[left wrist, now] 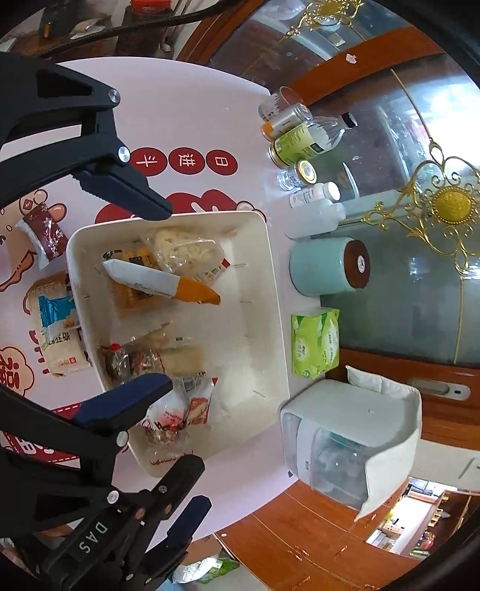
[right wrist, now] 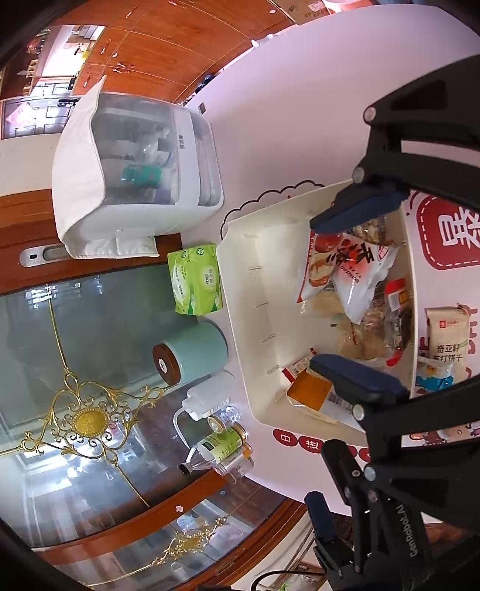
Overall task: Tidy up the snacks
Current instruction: 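Withdraw both open grippers toward the last packets on the table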
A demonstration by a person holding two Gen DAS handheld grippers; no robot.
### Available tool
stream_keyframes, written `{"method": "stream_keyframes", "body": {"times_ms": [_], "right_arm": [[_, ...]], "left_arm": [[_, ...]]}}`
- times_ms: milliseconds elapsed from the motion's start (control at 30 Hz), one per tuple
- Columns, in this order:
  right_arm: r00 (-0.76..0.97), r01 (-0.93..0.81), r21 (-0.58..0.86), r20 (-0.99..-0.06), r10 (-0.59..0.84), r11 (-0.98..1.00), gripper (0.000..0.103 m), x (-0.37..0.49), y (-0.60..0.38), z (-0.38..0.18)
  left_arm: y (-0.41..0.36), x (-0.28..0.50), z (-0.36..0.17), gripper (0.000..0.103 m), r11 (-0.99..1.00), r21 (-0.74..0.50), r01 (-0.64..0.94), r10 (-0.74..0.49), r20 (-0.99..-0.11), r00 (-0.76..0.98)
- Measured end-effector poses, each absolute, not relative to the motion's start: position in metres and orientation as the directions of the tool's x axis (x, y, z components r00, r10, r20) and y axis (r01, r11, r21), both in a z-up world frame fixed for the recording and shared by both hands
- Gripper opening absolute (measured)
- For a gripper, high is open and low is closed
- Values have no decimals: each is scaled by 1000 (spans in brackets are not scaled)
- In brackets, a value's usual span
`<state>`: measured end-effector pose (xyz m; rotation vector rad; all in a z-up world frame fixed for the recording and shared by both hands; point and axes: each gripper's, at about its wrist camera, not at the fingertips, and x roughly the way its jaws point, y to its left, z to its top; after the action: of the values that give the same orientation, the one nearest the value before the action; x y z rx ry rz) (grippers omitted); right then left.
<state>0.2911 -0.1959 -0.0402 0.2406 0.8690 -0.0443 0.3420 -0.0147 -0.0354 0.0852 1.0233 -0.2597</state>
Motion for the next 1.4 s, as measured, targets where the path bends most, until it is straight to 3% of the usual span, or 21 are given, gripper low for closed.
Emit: {"method": "stream_keyframes", "body": {"times_ms": [233,667,900,1200,1300,1400], "right_arm": [[667,113,155,-744,41,981,68,265,-190,-26],[704,92,89,-710,-1,992,68,208,-187,-5],[713,66,162,-698,67,985,69,175,-198,-9],[753,83,65,-657,-20,994,68,135,-208,-26],[727,66,29,-686,-28,997,68,128,-209,-40],[676,15,84,-735,52,996,68,119,-211,-62]], "left_arm": [[-20,318,-19,84,964,-23,265,-166,-829,534],[-25,255,7,72,945,-105,310,-273,-775,570],[-17,224,7,69,941,-130,312,-296,-765,573],[1,199,-21,68,935,-94,343,-282,-784,553],[9,197,-41,63,931,-108,350,-286,-811,511],[18,188,-68,63,915,-146,376,-315,-842,439]]}}
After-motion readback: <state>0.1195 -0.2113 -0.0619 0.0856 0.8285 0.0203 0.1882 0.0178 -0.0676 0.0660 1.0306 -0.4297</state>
